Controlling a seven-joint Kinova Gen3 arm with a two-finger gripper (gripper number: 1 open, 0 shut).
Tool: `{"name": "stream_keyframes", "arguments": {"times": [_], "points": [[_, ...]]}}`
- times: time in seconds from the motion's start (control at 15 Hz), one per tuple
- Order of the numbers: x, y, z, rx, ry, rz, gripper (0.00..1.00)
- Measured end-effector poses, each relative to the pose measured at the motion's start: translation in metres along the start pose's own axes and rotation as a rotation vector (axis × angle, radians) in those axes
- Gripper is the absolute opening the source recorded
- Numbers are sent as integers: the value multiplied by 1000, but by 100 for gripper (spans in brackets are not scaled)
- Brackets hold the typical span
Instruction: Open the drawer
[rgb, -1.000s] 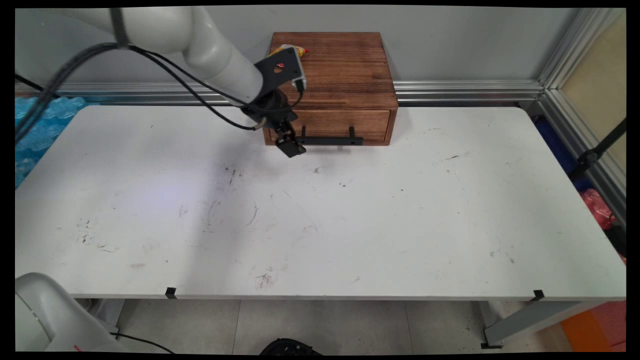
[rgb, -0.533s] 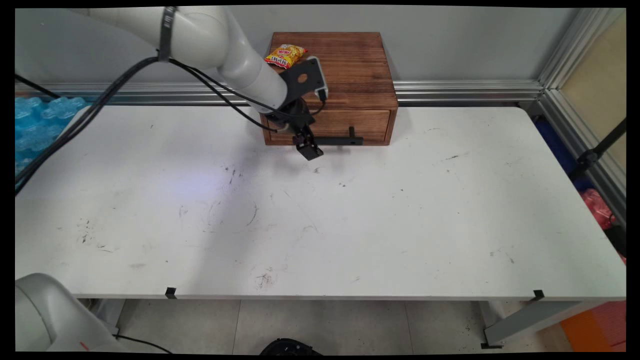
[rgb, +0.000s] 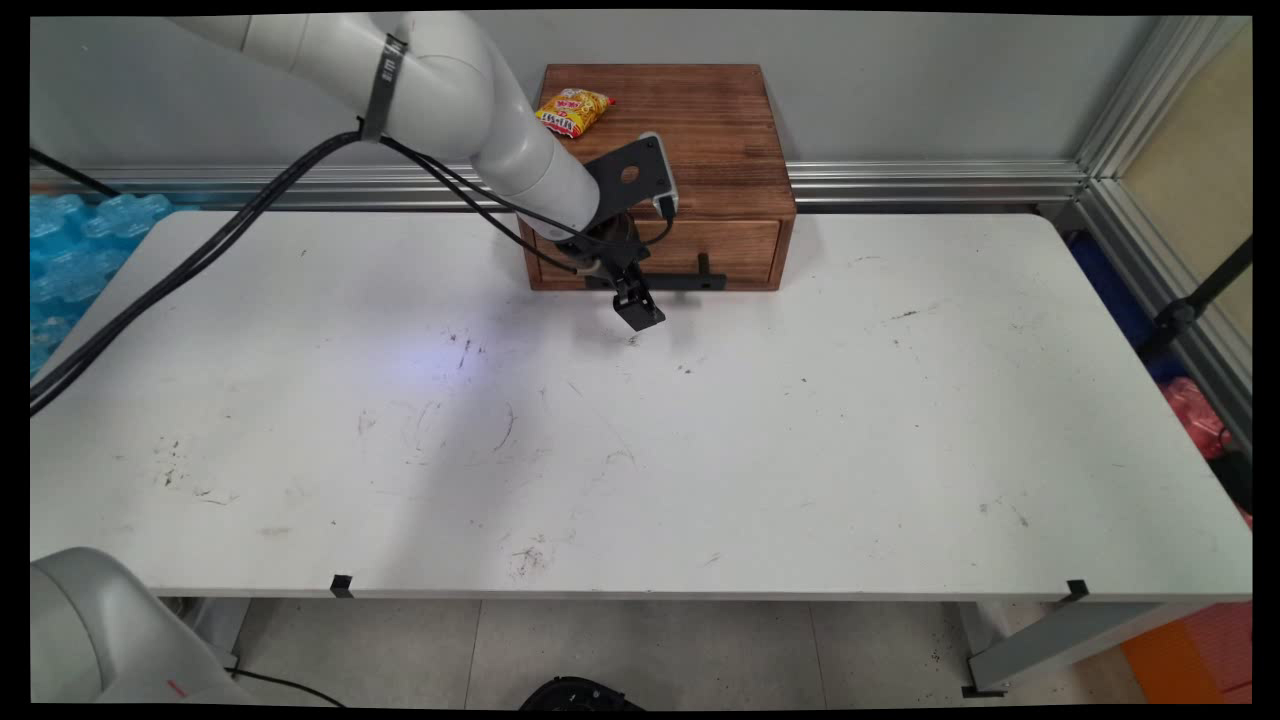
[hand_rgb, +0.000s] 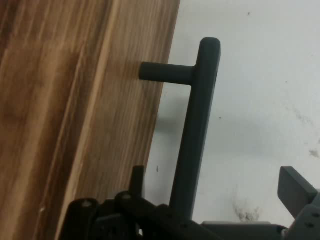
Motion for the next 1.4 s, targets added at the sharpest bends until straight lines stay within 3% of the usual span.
{"name": "stream_keyframes", "arguments": {"times": [1.4], "points": [[5, 13, 28, -62, 23, 4, 100]]}}
